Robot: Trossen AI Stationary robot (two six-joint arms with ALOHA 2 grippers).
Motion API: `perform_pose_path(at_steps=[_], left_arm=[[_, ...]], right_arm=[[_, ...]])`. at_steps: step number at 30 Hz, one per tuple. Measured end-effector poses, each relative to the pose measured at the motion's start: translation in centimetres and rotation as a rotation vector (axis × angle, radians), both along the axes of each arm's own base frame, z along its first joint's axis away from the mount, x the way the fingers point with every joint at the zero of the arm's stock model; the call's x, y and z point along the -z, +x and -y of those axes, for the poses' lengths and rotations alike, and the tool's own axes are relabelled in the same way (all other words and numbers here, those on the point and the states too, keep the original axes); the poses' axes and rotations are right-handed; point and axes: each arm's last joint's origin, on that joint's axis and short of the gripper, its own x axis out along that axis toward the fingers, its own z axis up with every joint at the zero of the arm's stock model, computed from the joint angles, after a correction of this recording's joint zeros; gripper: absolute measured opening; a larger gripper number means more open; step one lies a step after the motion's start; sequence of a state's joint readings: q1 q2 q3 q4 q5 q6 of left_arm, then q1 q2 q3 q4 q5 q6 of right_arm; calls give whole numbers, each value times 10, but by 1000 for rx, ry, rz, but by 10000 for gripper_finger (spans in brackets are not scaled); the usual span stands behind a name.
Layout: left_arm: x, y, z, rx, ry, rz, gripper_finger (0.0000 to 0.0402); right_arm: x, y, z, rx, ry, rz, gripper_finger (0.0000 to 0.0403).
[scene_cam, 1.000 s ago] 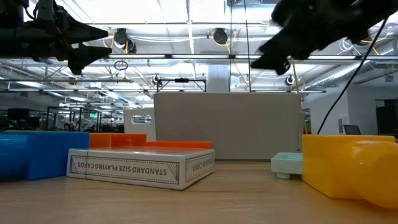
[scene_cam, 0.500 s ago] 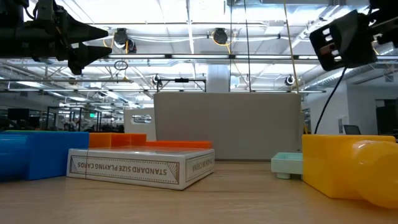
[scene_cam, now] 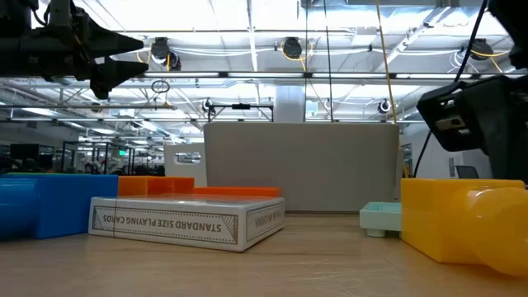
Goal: Pick & Place Toys
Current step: Put the orange game piece into the top gray bin
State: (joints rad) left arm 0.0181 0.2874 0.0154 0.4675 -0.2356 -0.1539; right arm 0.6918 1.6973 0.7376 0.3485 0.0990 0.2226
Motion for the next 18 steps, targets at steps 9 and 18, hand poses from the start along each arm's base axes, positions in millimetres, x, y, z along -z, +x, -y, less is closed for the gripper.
perform_pose_path(at_steps=[9, 18], left_arm=[[0, 0, 0, 0, 0, -1, 278], [0, 0, 0, 1, 0, 0, 278]], right_arm=[[0, -5, -4, 50, -22, -123, 194], [-21, -27, 13, 150, -107, -231, 175]])
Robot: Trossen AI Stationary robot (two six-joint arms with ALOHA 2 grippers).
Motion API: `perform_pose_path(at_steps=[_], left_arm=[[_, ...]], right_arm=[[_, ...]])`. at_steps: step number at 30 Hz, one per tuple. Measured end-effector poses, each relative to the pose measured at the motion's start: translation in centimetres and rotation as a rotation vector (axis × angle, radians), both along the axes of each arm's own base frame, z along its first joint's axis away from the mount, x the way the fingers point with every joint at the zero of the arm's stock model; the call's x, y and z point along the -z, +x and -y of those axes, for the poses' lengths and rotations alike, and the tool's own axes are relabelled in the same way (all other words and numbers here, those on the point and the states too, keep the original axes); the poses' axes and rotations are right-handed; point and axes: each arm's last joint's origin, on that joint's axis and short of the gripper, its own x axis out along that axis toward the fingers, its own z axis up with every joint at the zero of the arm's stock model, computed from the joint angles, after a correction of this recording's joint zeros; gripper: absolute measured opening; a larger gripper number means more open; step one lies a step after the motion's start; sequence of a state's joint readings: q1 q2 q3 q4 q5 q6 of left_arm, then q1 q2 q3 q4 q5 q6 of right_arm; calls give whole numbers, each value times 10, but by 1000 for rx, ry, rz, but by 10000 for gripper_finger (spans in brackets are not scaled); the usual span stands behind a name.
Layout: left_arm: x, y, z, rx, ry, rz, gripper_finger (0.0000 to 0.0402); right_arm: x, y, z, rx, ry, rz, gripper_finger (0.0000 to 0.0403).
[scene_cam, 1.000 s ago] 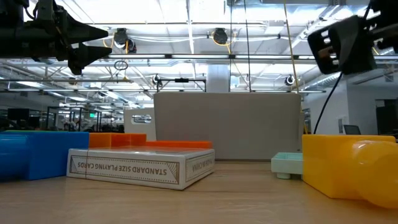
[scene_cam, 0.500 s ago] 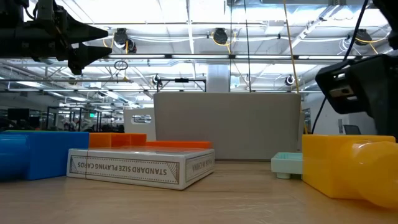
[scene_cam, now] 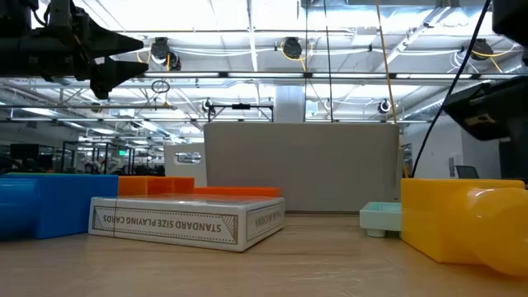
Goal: Pick & Place Toys
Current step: Put the orange game piece into the top gray bin
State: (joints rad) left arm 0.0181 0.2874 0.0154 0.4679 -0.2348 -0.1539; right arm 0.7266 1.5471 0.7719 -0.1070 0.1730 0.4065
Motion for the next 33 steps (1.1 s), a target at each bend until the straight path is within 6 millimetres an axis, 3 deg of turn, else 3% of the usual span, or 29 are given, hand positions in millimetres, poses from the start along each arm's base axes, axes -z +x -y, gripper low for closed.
perform_pose_path(at_steps=[8, 19, 26, 33], left_arm=[[0, 0, 0, 0, 0, 0, 278], [0, 0, 0, 0, 0, 0, 278], [0, 0, 0, 0, 0, 0, 278], [0, 0, 0, 0, 0, -1, 278]], right_arm=[[-11, -10, -2, 59, -160, 153, 190], [17, -13, 5, -47, -207, 233, 274], [18, -12, 10, -47, -281, 257, 266], [19, -13, 9, -79, -189, 205, 247]])
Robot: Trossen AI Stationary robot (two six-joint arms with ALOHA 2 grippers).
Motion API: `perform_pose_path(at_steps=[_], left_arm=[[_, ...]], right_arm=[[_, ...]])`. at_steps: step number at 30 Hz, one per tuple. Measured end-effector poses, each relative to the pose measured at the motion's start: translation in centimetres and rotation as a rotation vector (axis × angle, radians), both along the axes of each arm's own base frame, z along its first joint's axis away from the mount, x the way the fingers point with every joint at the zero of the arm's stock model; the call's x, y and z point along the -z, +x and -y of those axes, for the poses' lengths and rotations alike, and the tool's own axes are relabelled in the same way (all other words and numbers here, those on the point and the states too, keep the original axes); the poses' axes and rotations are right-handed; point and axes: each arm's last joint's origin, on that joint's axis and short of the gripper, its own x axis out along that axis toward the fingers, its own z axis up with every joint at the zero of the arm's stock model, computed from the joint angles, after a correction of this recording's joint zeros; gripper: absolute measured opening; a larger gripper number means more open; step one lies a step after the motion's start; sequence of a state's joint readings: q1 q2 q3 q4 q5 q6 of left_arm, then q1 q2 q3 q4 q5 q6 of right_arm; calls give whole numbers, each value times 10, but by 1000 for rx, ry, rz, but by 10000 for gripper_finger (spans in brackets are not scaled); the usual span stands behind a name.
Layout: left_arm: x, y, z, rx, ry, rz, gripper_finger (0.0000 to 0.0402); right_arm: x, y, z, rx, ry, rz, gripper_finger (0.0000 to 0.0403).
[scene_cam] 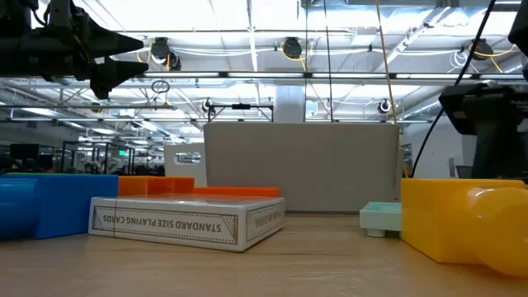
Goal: Pick & Place Toys
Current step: Put the orange game piece into the top gray bin
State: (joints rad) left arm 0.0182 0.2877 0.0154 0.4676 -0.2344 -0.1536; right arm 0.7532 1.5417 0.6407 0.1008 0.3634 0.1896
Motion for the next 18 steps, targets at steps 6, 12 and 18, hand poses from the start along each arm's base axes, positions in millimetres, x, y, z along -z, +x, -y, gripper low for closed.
perform_pose_path(at_steps=[6, 12, 18], left_arm=[[0, 0, 0, 0, 0, 0, 278], [0, 0, 0, 0, 0, 0, 278], [0, 0, 0, -1, 0, 0, 278]], right_arm=[[0, 1, 2, 11, 3, -1, 231], [5, 4, 3, 55, 24, -19, 219], [16, 12, 2, 33, 28, -21, 222]])
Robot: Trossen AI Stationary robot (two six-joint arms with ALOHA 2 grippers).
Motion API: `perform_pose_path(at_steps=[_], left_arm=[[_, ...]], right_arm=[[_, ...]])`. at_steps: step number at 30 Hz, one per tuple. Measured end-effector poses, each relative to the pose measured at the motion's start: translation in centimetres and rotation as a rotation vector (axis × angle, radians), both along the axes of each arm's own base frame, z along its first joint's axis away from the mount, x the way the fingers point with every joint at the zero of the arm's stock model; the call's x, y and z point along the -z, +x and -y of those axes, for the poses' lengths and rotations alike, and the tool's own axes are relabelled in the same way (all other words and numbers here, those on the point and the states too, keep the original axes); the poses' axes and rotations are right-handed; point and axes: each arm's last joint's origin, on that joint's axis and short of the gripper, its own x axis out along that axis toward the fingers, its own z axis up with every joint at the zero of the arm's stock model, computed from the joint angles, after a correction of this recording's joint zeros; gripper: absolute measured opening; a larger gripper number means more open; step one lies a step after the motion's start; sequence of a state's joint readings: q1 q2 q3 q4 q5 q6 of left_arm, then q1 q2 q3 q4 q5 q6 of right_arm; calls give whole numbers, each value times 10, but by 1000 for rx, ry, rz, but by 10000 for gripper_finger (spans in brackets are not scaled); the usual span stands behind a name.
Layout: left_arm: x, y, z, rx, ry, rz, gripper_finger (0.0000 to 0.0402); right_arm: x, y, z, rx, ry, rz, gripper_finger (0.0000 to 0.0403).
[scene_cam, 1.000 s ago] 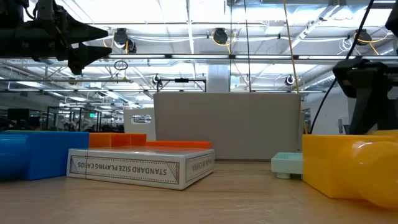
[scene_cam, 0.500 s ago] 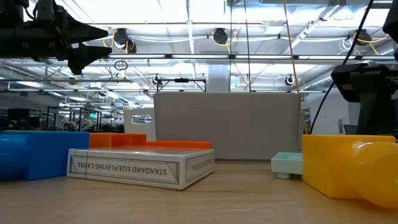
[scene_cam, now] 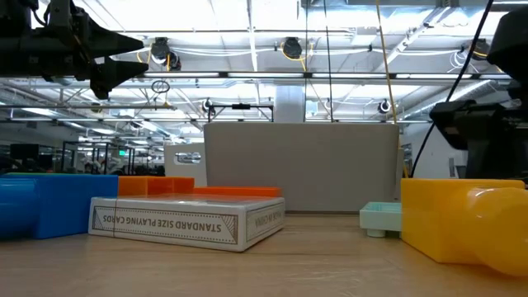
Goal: Pick & Place Toys
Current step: Put the orange game piece into the top gray bin
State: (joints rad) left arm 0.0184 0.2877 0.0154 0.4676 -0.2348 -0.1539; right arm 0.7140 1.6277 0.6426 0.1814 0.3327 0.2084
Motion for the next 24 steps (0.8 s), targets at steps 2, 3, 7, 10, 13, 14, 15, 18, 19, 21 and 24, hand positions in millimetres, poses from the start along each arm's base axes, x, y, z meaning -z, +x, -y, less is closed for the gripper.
perform_pose_path(at_steps=[2, 3, 7, 10, 13, 14, 15, 18, 19, 21, 24], left_arm=[[0, 0, 0, 0, 0, 0, 278], [0, 0, 0, 0, 0, 0, 278], [0, 0, 0, 0, 0, 0, 278], [0, 0, 0, 0, 0, 0, 278], [0, 0, 0, 0, 0, 0, 278], [0, 0, 0, 0, 0, 0, 278], [0, 0, 0, 0, 0, 0, 278], [0, 0, 0, 0, 0, 0, 278], [0, 0, 0, 0, 0, 0, 278], [0, 0, 0, 0, 0, 0, 278], [0, 0, 0, 0, 0, 0, 278]], right_arm=[[0, 3, 0, -12, 21, 7, 222], [0, 3, -1, -13, 27, 12, 219], [-2, 4, -1, -21, 46, 27, 200], [-3, 4, -2, -26, 54, 31, 179], [-3, 5, -1, -37, 57, 27, 154], [-4, 5, -1, -40, 62, 27, 146], [-5, 5, -1, -44, 69, 26, 138], [-12, 5, -1, -52, 95, 42, 119], [-16, 4, -1, -52, 103, 52, 115], [-24, 4, 0, -50, 124, 81, 112], [-39, 2, 2, -50, 159, 125, 118]])
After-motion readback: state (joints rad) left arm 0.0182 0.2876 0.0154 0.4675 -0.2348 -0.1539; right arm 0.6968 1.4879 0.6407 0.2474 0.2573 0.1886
